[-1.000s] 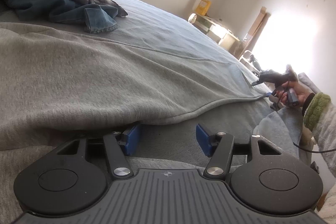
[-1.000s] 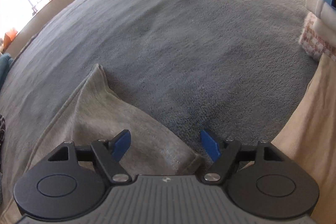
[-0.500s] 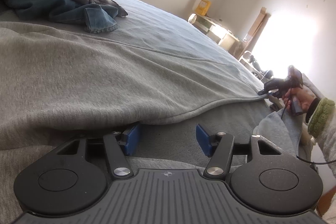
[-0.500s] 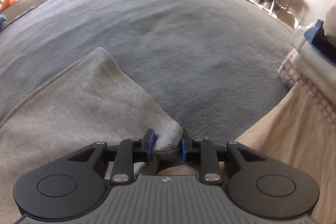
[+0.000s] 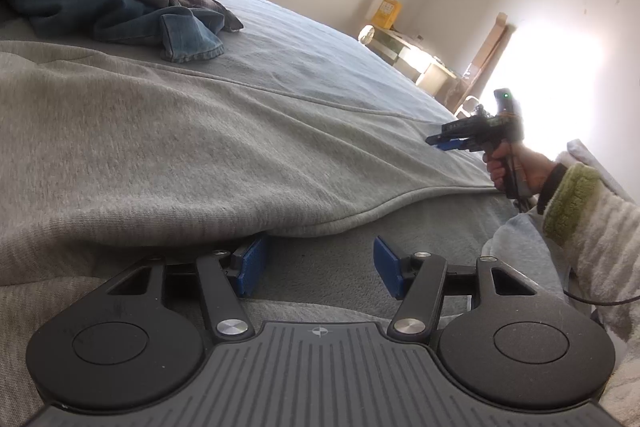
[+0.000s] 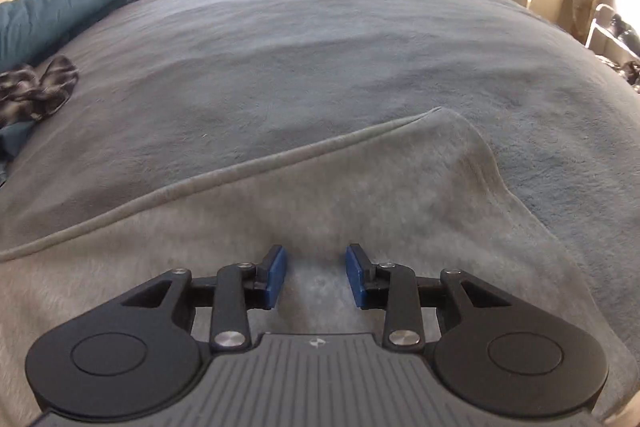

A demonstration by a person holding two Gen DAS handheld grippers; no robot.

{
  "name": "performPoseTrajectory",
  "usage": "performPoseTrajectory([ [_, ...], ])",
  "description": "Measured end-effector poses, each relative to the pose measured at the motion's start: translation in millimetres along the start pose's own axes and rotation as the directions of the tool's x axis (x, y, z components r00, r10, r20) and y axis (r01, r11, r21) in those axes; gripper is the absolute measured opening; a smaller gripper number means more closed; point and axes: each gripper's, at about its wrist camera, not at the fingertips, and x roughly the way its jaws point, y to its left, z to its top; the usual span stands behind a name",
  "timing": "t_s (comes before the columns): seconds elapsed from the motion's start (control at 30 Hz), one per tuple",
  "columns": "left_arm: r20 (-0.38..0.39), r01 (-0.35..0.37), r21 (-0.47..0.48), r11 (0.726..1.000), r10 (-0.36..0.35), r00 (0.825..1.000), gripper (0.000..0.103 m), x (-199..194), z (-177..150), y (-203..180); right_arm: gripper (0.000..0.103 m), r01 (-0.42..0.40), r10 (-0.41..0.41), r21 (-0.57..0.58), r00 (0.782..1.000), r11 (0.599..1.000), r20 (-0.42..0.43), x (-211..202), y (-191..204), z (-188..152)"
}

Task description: Fold clothes

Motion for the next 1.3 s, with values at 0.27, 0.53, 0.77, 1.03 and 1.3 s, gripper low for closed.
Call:
performPoseTrajectory([
  [0.27,0.013,0.026,-0.039,0.999,-0.026,1.000,0.059,-4.7,3.2,4.4,0.038,0.073,-0.114,0.334,0.988,0.940,0.107,-105.8,-62.5,-8.8],
  [0.53,0.098,0.036,-0.036,0.999,-0.032,0.995,0.059,-29.9,9.3,-11.8,0.051,-0.160,0.071,0.317,0.959,0.935,0.274,-324.9,-86.3,-168.2],
  [0.77,0.090,0.071,-0.084,0.994,-0.064,0.994,0.059,-67.7,-12.8,-50.8,0.054,-0.058,-0.050,0.524,0.981,0.850,0.190,-393.5,-141.2,-317.5],
  [1.03,0.072,-0.106,-0.174,0.979,0.120,0.990,0.061,-145.0,-85.4,-72.8,0.055,-0.259,0.154,0.664,0.965,0.701,0.214,-350.6,-155.1,-366.1],
  [1.3,0.049,-0.312,-0.333,0.890,0.347,0.937,0.061,-209.7,-149.6,-61.3,0.055,-0.421,0.350,0.617,0.905,0.665,0.241,-306.2,-107.2,-352.4],
])
